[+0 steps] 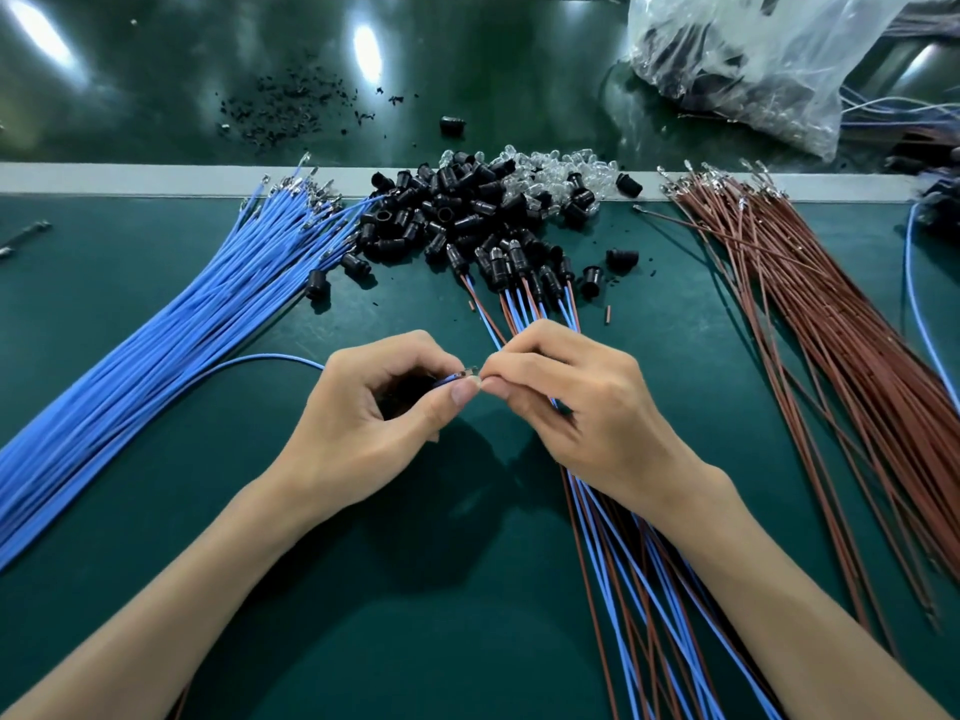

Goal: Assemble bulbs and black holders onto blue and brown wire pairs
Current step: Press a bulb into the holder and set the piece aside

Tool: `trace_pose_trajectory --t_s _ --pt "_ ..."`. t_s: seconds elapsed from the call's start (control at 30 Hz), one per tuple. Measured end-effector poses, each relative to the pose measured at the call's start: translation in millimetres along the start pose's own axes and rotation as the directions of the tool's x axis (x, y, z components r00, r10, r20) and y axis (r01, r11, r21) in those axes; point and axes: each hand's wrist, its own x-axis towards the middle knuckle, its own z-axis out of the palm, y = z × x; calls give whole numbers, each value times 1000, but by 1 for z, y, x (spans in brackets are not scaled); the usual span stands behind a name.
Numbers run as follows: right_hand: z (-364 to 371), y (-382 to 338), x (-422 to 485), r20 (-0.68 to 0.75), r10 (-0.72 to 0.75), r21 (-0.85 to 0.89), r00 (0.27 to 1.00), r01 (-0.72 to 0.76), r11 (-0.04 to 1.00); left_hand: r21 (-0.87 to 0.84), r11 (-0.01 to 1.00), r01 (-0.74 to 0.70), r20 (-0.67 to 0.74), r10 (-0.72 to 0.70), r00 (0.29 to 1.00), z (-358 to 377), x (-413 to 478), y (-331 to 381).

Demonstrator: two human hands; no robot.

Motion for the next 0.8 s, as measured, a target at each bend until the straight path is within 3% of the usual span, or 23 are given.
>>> trace_pose_trajectory --t_s 0.13,0.37,0.63,0.8 --pt "1 2 -1 -17 25 49 1000 -24 998 -13 999 30 -32 -31 999 0 0 1" --pt "-1 1 -3 -132 -64 -16 989 63 998 -133 985 114 -11 -117 993 1 0 5" --pt "-4 0 -3 -110 -149 -118 983 136 984 -225 962 156 34 -152 988 -4 1 5" --pt "-2 -1 -3 -110 -146 -139 983 131 982 -177 976 127 41 -122 992 -2 0 5"
